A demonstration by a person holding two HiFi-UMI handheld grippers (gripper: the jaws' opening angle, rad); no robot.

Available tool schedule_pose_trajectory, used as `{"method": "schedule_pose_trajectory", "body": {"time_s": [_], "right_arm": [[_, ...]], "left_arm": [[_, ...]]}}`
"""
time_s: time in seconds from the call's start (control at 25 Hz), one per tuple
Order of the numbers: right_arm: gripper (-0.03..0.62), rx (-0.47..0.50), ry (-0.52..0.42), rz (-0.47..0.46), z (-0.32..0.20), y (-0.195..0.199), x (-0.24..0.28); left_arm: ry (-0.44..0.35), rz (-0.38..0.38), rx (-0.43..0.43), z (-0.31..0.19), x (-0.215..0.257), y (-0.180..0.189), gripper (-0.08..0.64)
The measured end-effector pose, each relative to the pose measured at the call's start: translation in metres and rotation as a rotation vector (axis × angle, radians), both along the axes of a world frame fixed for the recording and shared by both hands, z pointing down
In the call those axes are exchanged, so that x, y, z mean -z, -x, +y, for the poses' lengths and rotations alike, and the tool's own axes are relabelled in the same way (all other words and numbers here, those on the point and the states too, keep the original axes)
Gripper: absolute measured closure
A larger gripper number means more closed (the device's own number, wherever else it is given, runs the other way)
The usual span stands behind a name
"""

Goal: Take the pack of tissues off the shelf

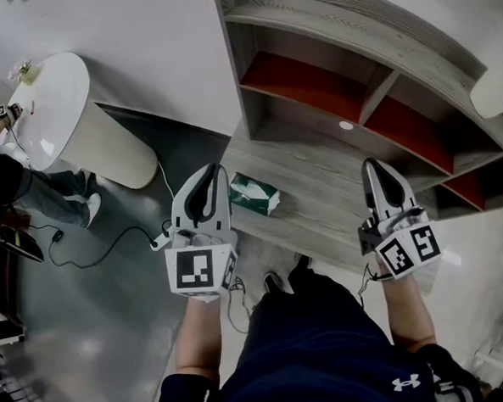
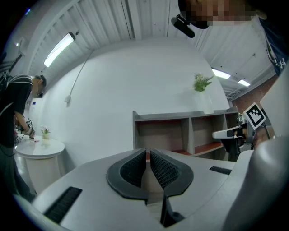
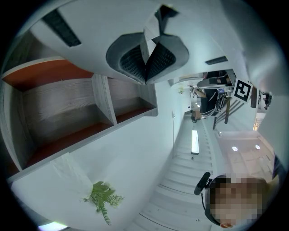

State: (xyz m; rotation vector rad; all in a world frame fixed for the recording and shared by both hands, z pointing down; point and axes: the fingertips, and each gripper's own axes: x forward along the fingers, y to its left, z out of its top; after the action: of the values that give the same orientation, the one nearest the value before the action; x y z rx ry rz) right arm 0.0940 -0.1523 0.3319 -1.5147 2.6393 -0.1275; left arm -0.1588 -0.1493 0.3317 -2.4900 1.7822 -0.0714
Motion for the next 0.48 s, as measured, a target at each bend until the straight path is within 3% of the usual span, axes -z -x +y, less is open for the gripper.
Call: {"method": "schedule_pose_trajectory", "body": {"time_s": [0.48], "right_arm": [[0.58,0.002,0.009,-0.002,-0.0024,0.0055,-0.0029]], "left_arm": [[0.015,0.003,-0.006,-0.0014,-0.0037,0.0028,0.518]]}}
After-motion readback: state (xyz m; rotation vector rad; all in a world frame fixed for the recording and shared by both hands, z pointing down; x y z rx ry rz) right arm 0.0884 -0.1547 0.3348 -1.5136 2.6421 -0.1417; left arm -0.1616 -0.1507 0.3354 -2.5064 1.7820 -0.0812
